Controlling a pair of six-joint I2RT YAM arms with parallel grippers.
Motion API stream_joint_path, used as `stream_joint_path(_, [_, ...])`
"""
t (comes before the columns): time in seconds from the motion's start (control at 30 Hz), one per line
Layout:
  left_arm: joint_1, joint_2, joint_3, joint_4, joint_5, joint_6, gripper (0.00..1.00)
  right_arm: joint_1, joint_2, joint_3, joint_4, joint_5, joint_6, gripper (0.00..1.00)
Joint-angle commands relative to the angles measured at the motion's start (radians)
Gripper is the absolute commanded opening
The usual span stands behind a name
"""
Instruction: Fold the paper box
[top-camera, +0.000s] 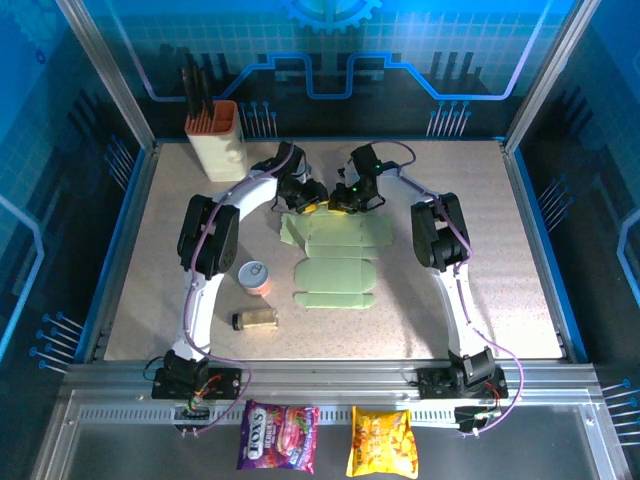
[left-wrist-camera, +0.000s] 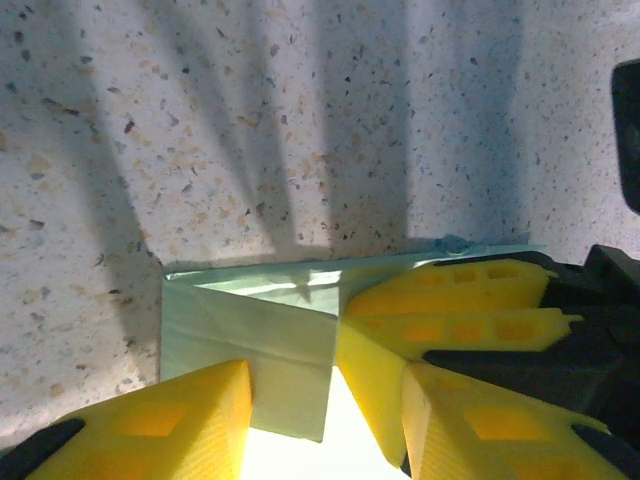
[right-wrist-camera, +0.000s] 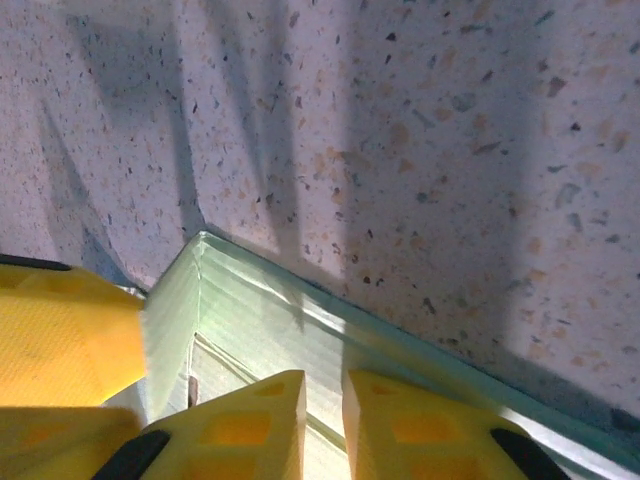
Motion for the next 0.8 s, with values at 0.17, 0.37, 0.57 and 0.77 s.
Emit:
stream_joint_path(0.17, [-0.008,0.060,0.010,-0.001,0.009,-0.024,0.43,0.009,0.012,-0.055,-0.065,0.024,0.002,0.16])
stream_joint_path(0.37, [0.001,0.003,-0.034,0.039,0.013,-0.018,0.45,0.009,-0.018,-0.046,-0.076,0.022,-0.003,0.18])
stream_joint_path(0.57, [0.014,-0.160,-0.107,0.061,-0.022,0.004,0.50,0.008,-0.108,-0.051,-0.091,0.028,-0.019,0.21])
stream_joint_path(0.77, [0.037,-0.320,-0.214,0.050,-0.066,0.044,0.56,0.009,-0.216,-0.103,-0.097,0.029,-0.037,0.24])
